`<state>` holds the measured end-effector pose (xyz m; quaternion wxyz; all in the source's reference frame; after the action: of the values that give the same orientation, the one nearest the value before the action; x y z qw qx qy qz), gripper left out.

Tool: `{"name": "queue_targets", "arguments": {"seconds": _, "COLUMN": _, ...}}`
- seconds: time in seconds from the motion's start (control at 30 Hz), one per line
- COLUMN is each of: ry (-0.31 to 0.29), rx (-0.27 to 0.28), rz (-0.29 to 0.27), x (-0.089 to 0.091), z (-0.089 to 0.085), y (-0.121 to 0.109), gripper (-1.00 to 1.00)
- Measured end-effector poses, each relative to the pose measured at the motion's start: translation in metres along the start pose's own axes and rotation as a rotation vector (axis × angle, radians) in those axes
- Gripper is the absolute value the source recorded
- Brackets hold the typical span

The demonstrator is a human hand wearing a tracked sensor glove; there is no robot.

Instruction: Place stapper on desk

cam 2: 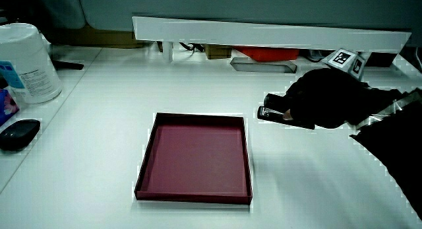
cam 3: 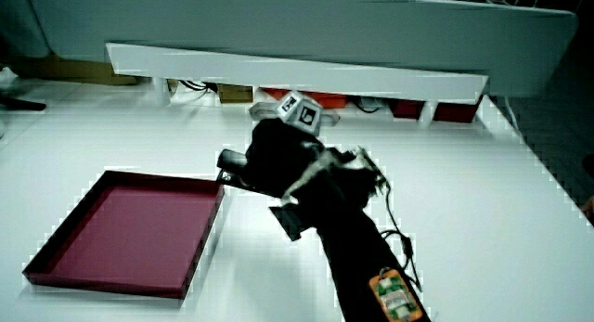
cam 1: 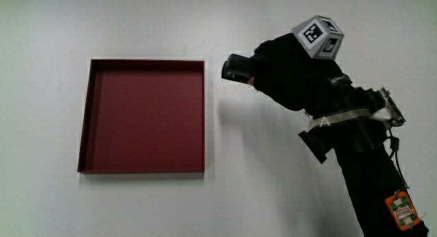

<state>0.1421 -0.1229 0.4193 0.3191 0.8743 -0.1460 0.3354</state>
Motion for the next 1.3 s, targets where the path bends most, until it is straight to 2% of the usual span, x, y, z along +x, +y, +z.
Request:
{"name": "queue_targets", "arguments": {"seconds": 0.03, "ry": -0.008, "rx": 0.005, "rz": -0.004, "x": 0.006, "z": 0.001, "y": 0.000, "gripper": 0.00}}
{"name": "queue_targets", "arguments": {"seconds": 0.07, "ry": -0.002, "rx": 0.002, "rz": -0.050, "x": 0.009, "z": 0.002, "y": -0.002, "gripper": 0.00}}
{"name": "queue_targets", "arguments": {"seconds": 0.1, "ry": -0.010, "rx": 0.011, "rz": -0.051, "x": 0.014, "z": 0.002, "y": -0.003, "gripper": 0.00}}
{"name": "queue_targets", "arguments": {"seconds": 0.13, "ry": -0.075, "rx": 0.069, "rz": -0.066, "x": 0.019, "z": 0.002, "y": -0.004, "gripper": 0.00}}
{"name": "queue_targets", "arguments": {"seconds": 0.23, "ry": -0.078, "rx": 0.063, "rz": -0.113, "x": 0.036, "z": -0.004, "y": -0.002, "gripper": 0.00}}
{"name": "queue_targets", "arguments": {"seconds": 0.43, "ry": -0.060, "rx": 0.052, "rz": -0.168, "x": 0.061, "z": -0.014, "y": 0.001, "gripper": 0.00}}
{"name": "queue_targets", "arguments": {"seconds": 0.83, "ry": -0.015, "rx": 0.022, "rz": -0.209, "x": 0.091, "z": -0.032, "y": 0.006, "gripper": 0.00}}
{"name": "queue_targets", "arguments": {"seconds": 0.9, "ry": 0.009, "rx": 0.017, "rz": -0.207, "x": 0.094, "z": -0.033, "y": 0.006, "gripper": 0.00}}
{"name": "queue_targets", "arguments": {"seconds": 1.0, "ry": 0.016, "rx": 0.031, "rz": -0.203, "x": 0.094, "z": -0.032, "y": 0.004, "gripper": 0.00}}
{"name": "queue_targets", "arguments": {"seconds": 1.1, "ry": 0.025, "rx": 0.021, "rz": -0.209, "x": 0.099, "z": -0.033, "y": 0.005, "gripper": 0.00}}
{"name": "queue_targets", "arguments": {"seconds": 1.13, "ry": 0.026, "rx": 0.020, "rz": -0.203, "x": 0.095, "z": -0.032, "y": 0.003, "gripper": 0.00}}
{"name": "queue_targets", "arguments": {"seconds": 1.27, "ry": 0.040, "rx": 0.008, "rz": -0.211, "x": 0.103, "z": -0.035, "y": 0.004, "gripper": -0.25}}
{"name": "queue_targets", "arguments": {"seconds": 1.3, "ry": 0.050, "rx": 0.001, "rz": -0.202, "x": 0.101, "z": -0.034, "y": 0.003, "gripper": -0.31}}
